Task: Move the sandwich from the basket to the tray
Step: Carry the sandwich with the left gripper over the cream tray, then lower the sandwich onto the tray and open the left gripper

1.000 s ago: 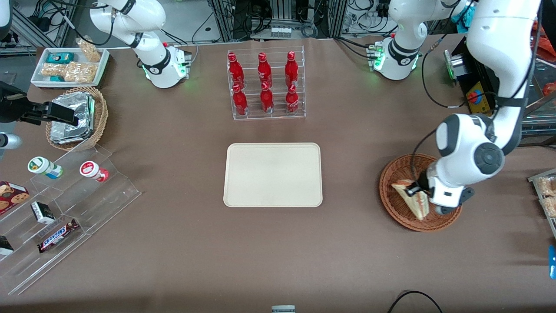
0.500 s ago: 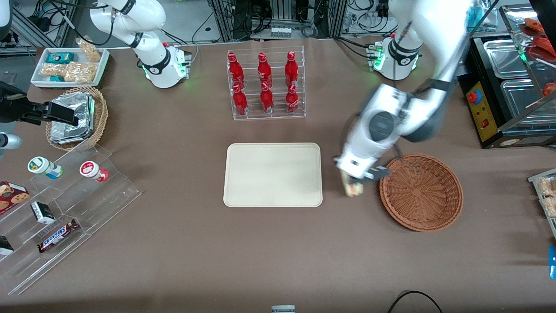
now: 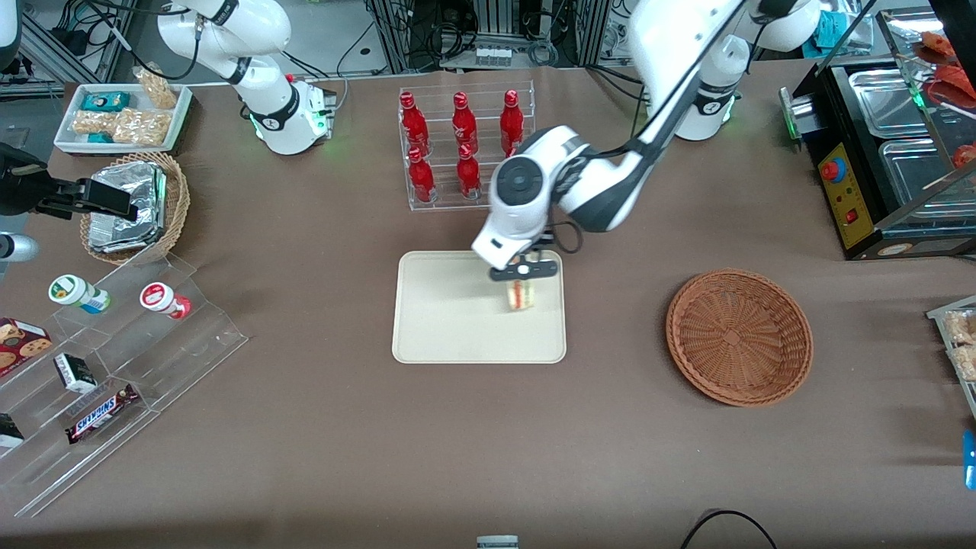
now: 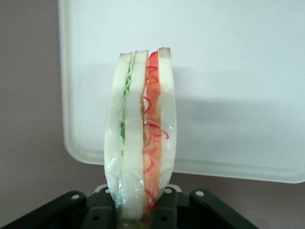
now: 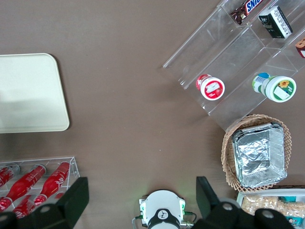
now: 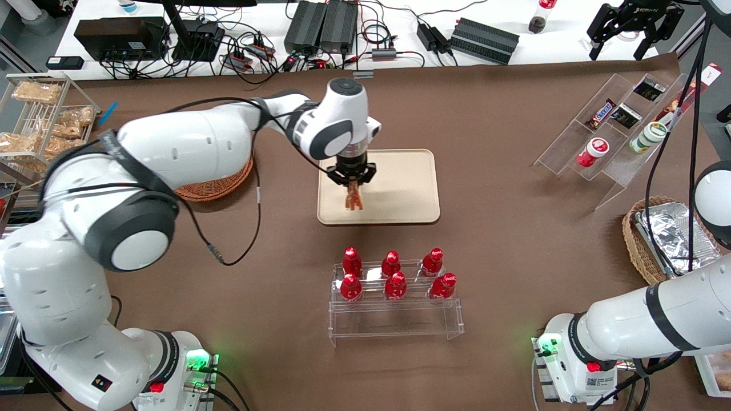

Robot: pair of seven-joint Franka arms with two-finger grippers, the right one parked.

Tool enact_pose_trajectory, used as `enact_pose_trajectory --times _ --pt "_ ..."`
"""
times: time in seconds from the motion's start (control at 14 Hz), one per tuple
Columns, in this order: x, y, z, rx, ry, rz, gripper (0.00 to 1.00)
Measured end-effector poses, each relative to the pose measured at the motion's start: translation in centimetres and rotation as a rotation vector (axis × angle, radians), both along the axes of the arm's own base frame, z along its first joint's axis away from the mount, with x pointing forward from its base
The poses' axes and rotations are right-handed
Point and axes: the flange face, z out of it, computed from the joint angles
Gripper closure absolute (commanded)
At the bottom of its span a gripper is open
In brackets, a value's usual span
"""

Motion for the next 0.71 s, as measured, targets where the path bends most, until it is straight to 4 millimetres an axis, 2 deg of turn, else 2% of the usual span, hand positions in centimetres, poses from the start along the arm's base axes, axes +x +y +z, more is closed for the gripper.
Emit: enact_pose_trajectory --times 0.14,0.36,0.5,0.57,0.64,0.71 --pt "1.0 -1.5 -1.1 -0.014 -0.001 0.017 0.73" --pt "2.6 -1.8 -3.1 -0.033 -0.013 0.037 0.7" --pt "2.8 -1.9 -5.1 -0.036 -0.019 0.036 0.66" --pt "2.7 -2.1 -5.9 -0.045 -0.025 0.035 0.55" --pt "2.5 -2.4 -6.3 -0.05 -0.027 0.033 0.38" --pt "2.5 -2.7 -6.3 -0.051 -0.031 0.03 0.01"
